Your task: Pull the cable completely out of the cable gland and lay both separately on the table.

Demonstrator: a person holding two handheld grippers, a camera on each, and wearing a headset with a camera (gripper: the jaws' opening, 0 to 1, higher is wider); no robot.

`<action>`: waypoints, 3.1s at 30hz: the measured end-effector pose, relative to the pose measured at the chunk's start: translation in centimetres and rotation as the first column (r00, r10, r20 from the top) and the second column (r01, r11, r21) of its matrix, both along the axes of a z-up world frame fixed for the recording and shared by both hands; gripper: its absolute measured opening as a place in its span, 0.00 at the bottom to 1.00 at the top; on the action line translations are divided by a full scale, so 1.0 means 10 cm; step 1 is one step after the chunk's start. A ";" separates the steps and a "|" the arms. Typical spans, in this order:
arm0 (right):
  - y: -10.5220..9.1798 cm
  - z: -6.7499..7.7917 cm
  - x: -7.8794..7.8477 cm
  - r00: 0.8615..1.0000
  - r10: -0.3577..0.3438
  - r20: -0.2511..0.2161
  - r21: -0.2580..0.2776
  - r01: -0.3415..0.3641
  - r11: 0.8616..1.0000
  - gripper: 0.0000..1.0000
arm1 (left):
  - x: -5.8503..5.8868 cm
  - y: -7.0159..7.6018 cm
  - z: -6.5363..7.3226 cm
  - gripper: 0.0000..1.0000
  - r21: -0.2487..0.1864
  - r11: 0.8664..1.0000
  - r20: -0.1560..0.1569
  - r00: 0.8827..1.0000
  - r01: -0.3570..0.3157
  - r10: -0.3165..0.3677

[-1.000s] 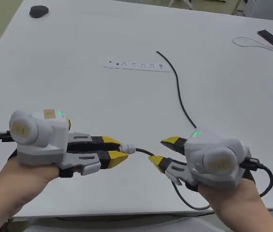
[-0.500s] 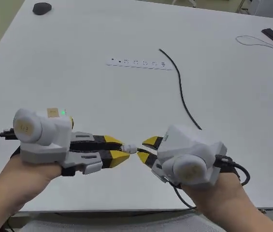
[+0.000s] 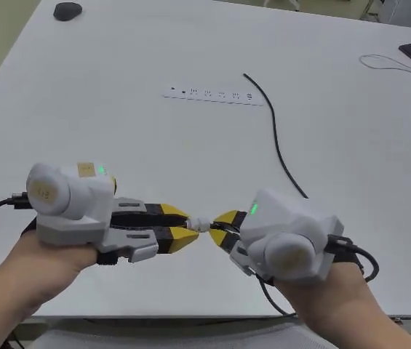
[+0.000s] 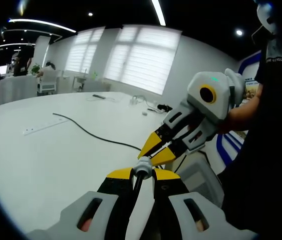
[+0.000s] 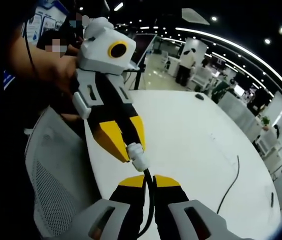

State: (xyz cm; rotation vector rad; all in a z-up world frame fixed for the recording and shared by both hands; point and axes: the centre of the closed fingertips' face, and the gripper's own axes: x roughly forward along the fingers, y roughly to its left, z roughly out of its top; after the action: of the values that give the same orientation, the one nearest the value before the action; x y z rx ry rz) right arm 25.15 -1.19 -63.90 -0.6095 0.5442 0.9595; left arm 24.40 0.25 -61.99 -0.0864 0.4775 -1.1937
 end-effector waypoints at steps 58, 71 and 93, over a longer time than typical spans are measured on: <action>-0.88 -0.76 0.12 0.774 -0.462 -0.433 0.172 0.573 0.801 0.02 | 0.07 0.07 0.05 0.15 -0.002 1.000 0.013 1.000 -0.002 0.002; -0.81 -0.37 0.14 0.866 -0.398 -0.302 0.208 0.468 0.859 0.12 | 0.10 0.06 0.05 0.15 0.001 1.000 0.017 1.000 -0.010 0.010; 0.04 0.06 0.07 0.999 0.038 0.026 0.030 -0.038 0.999 0.19 | 0.07 0.05 0.05 0.15 0.003 1.000 0.015 1.000 -0.015 0.015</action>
State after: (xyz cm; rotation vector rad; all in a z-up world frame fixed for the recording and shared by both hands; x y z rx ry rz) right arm 25.88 -0.79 -63.33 -0.6060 0.4962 0.9930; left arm 25.12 0.78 -61.49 -0.0781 0.4654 -1.1781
